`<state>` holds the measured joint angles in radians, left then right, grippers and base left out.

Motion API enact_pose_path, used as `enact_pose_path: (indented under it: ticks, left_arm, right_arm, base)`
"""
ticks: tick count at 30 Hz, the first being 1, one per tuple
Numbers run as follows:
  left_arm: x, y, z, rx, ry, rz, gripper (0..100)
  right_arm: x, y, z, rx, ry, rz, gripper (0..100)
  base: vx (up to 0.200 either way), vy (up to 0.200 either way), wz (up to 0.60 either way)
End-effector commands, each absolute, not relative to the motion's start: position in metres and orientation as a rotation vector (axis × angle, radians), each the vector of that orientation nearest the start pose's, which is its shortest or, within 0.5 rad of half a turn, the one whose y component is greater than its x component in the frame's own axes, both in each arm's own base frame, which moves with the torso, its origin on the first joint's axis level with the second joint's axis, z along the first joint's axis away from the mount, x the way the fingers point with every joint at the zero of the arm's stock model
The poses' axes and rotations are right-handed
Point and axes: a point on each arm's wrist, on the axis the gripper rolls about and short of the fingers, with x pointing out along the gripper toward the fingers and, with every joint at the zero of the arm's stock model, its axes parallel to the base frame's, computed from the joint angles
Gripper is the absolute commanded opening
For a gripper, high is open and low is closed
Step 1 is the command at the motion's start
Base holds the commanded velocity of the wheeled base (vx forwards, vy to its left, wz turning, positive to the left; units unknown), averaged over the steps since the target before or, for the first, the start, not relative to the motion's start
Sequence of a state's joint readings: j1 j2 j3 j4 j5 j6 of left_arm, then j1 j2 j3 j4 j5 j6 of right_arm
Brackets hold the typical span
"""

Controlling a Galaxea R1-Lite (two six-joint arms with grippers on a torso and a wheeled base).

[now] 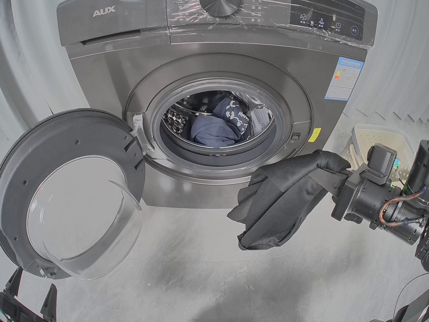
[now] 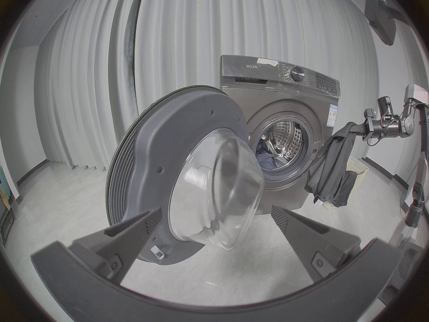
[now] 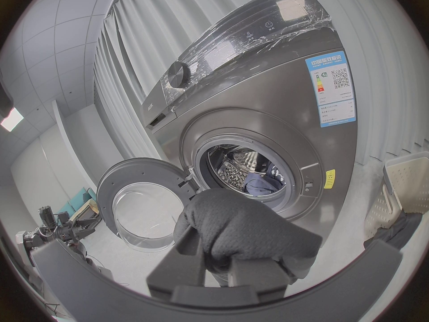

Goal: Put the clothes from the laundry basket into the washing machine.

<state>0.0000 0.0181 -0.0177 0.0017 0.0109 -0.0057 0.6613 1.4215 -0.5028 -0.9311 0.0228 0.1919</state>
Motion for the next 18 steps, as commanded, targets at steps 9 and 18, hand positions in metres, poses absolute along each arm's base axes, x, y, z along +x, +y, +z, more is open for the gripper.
enact_pose_path:
  ticks: [9, 18]
  left_arm:
    - [-0.025, -0.005, 0.157, -0.01, -0.127, -0.219, 100]
    - [0.051, -0.012, 0.178, -0.001, 0.095, -0.505, 100]
  right_arm:
    - [0.19, 0.153, 0.222, 0.256, 0.013, 0.661, 0]
    - [0.214, 0.182, 0.221, 0.324, -0.015, 0.624, 0]
  base:
    - [0.0, 0.0, 0.0]
    - [0.0, 0.0, 0.0]
